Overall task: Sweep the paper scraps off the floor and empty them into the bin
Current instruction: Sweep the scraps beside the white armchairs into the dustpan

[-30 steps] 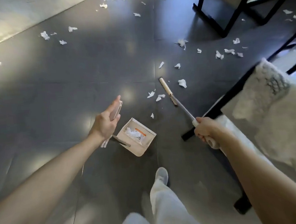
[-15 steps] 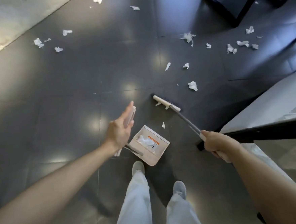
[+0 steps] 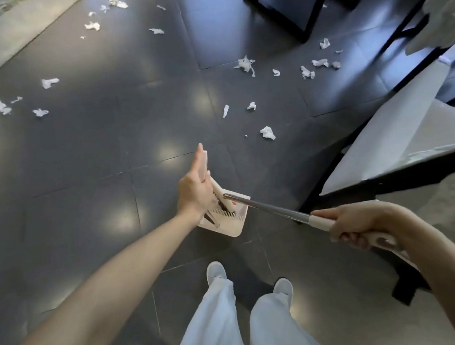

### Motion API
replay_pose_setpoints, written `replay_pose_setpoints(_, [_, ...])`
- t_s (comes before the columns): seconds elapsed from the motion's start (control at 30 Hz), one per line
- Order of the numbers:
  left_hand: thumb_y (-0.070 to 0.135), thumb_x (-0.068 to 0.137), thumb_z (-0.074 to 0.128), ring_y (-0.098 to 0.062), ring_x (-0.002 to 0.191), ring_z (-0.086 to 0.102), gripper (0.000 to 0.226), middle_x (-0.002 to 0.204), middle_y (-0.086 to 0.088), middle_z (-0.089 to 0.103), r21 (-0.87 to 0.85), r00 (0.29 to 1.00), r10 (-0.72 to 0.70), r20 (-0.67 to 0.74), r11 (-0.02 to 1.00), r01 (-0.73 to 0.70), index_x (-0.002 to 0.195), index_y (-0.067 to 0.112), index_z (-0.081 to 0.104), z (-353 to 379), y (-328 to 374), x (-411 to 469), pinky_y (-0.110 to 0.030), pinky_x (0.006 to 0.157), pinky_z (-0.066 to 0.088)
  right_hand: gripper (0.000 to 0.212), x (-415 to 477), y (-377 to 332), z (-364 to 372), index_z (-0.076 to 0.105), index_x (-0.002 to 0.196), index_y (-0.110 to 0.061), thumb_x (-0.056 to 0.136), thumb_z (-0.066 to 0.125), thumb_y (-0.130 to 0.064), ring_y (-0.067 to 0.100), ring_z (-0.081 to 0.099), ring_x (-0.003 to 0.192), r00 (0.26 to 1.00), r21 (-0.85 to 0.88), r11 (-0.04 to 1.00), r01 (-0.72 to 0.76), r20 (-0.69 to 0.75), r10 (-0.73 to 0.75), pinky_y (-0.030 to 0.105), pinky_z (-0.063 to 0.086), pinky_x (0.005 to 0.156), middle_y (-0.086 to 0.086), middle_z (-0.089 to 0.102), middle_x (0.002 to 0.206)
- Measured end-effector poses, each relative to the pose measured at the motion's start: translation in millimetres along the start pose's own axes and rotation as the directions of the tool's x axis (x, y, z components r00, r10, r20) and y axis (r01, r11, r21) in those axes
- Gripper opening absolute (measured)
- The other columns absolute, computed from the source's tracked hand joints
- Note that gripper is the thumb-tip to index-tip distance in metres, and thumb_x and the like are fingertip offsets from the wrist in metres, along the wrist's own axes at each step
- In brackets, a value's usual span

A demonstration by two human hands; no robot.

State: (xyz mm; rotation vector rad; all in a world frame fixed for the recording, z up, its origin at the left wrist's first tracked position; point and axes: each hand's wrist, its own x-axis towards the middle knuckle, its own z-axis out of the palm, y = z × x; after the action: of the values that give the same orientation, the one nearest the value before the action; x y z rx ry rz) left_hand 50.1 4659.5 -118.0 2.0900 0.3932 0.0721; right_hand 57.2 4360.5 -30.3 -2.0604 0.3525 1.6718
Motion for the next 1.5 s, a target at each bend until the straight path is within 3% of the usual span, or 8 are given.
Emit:
replay_pose_setpoints(0.43, [0.005, 0.096, 0.051, -0.008, 0.127, 0.048, 0.063, 0.136, 0.025, 0.039, 0.056, 0.998, -0.048, -0.035, 0.997, 0.05, 0.149, 0.033, 0.031, -80.6, -37.5, -5.5, -0.011, 0.102, 0.032, 0.073, 14.4, -69.4, 1.7, 0.034, 0.145, -0.035, 0.085, 0.047, 0.002, 0.01, 0.044, 0.035, 0.979, 0.06, 0.994, 0.096, -0.187, -0.083, 0.02, 0.039, 0.039, 0.002, 0.053, 0.047])
replay_pose_setpoints(0.6, [0.004, 0.096, 0.051, 0.014, 0.11, 0.037, 0.065, 0.126, 0.04, 0.03, 0.048, 0.99, -0.114, -0.082, 0.992, 0.118, 0.15, 0.033, 0.03, -106.0, -53.5, -12.1, 0.01, 0.085, 0.022, 0.058, 46.9, -128.9, 32.3, 0.051, 0.129, -0.015, 0.073, 0.051, -0.002, 0.024, 0.058, 0.063, 0.936, -0.349, 0.935, 0.064, -0.304, -0.177, 0.029, 0.048, 0.057, 0.006, 0.06, 0.071])
replay_pose_setpoints(0.87, [0.005, 0.096, 0.053, -0.002, 0.118, 0.048, 0.063, 0.129, 0.029, 0.034, 0.065, 0.966, -0.169, -0.194, 0.981, 0.185, 0.15, 0.03, 0.031, -137.2, -71.1, -31.2, 0.008, 0.083, 0.025, 0.075, 74.0, -155.1, 90.7, 0.039, 0.142, -0.021, 0.071, 0.048, 0.002, 0.023, 0.061, 0.069, 0.963, -0.533, 0.841, 0.086, -0.171, -0.207, 0.03, 0.054, 0.061, 0.003, 0.059, 0.073])
replay_pose_setpoints(0.97, [0.005, 0.096, 0.052, -0.003, 0.124, 0.045, 0.062, 0.128, 0.034, 0.031, 0.048, 0.943, -0.19, -0.272, 0.976, 0.21, 0.15, 0.03, 0.03, -142.8, -76.2, -45.7, 0.002, 0.093, 0.03, 0.079, 75.3, -156.8, 102.3, 0.034, 0.145, -0.026, 0.072, 0.043, 0.001, 0.018, 0.057, 0.057, 0.976, -0.505, 0.856, 0.111, -0.106, -0.189, 0.025, 0.049, 0.052, 0.004, 0.059, 0.07])
replay_pose_setpoints(1.1, [0.004, 0.097, 0.05, -0.041, 0.114, 0.058, 0.062, 0.136, 0.026, 0.037, 0.066, 0.941, -0.224, -0.253, 0.967, 0.247, 0.15, 0.03, 0.03, -153.4, -81.1, -58.9, -0.045, 0.099, 0.047, 0.072, 69.5, -165.6, 113.4, 0.038, 0.142, -0.019, 0.073, 0.046, 0.002, 0.019, 0.055, 0.058, 0.978, -0.536, 0.833, 0.137, -0.061, -0.2, 0.035, 0.055, 0.07, 0.004, 0.057, 0.068])
replay_pose_setpoints(1.23, [0.003, 0.096, 0.051, -0.031, 0.122, 0.056, 0.063, 0.139, 0.024, 0.034, 0.058, 0.941, -0.23, -0.247, 0.966, 0.252, 0.15, 0.029, 0.03, -159.1, -85.5, -64.3, -0.041, 0.103, 0.042, 0.062, 61.5, -168.6, 124.7, 0.039, 0.139, -0.015, 0.079, 0.046, 0.0, 0.023, 0.056, 0.07, 0.981, -0.465, 0.87, 0.162, -0.017, -0.192, 0.038, 0.053, 0.073, 0.005, 0.057, 0.072])
replay_pose_setpoints(1.4, [0.004, 0.096, 0.052, -0.035, 0.119, 0.057, 0.063, 0.137, 0.027, 0.029, 0.041, 0.936, -0.23, -0.265, 0.968, 0.249, 0.149, 0.03, 0.031, -157.5, -86.3, -70.7, -0.045, 0.099, 0.047, 0.055, 44.2, -159.5, 133.2, 0.044, 0.135, -0.027, 0.087, 0.04, 0.0, 0.008, 0.041, 0.043, 0.992, -0.069, 0.993, 0.092, 0.099, -0.085, 0.018, 0.038, 0.042, 0.007, 0.048, 0.072])
replay_pose_setpoints(1.5, [0.005, 0.097, 0.051, -0.029, 0.123, 0.055, 0.062, 0.136, 0.029, 0.029, 0.033, 0.933, -0.238, -0.269, 0.966, 0.256, 0.149, 0.031, 0.031, -155.0, -88.9, -80.5, -0.042, 0.102, 0.045, 0.051, 28.3, -161.0, 128.6, 0.052, 0.126, -0.027, 0.086, 0.041, 0.004, 0.004, 0.038, 0.034, 0.989, -0.048, 0.991, 0.126, 0.09, -0.121, 0.015, 0.035, 0.036, 0.005, 0.046, 0.063])
